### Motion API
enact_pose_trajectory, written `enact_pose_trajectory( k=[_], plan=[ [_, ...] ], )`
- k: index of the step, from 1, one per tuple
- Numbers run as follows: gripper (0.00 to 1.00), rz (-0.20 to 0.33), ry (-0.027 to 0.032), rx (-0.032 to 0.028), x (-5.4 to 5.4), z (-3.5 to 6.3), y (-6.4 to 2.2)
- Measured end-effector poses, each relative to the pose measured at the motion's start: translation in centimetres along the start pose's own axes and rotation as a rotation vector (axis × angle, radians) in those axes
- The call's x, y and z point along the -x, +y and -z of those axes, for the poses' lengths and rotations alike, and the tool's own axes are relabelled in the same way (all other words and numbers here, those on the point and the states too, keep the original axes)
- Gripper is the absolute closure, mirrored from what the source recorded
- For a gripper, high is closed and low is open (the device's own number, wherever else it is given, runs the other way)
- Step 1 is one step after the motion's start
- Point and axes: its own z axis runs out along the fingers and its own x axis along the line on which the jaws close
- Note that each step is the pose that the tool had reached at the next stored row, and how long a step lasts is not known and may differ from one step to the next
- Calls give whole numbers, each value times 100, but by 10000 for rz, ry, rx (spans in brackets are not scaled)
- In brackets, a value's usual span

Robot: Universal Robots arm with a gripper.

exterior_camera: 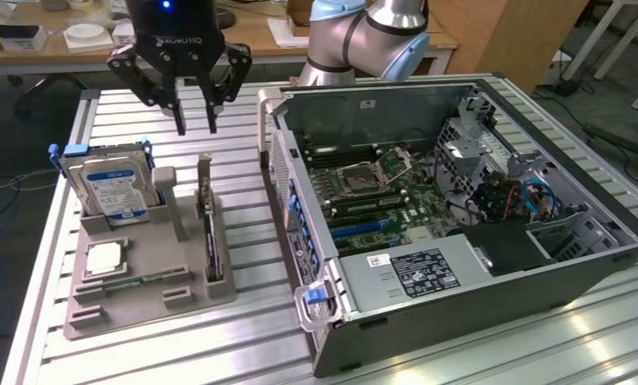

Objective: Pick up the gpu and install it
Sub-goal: 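Pick up the gpu and move the gpu toward the slot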

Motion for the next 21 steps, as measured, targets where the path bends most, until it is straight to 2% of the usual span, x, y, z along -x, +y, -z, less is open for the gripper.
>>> enact_pose_trajectory(
  k=[7, 12, 17, 19, 21],
  plan=[
    [59, 798, 17, 11, -11, -3, -7],
    [59, 931, 20, 8, -30, -39, -23],
    [59, 967, 20, -21, -44, -72, -55],
    [59, 977, 19, -77, -46, -83, -64],
    [59, 987, 17, -93, -49, -97, -79]
  ],
)
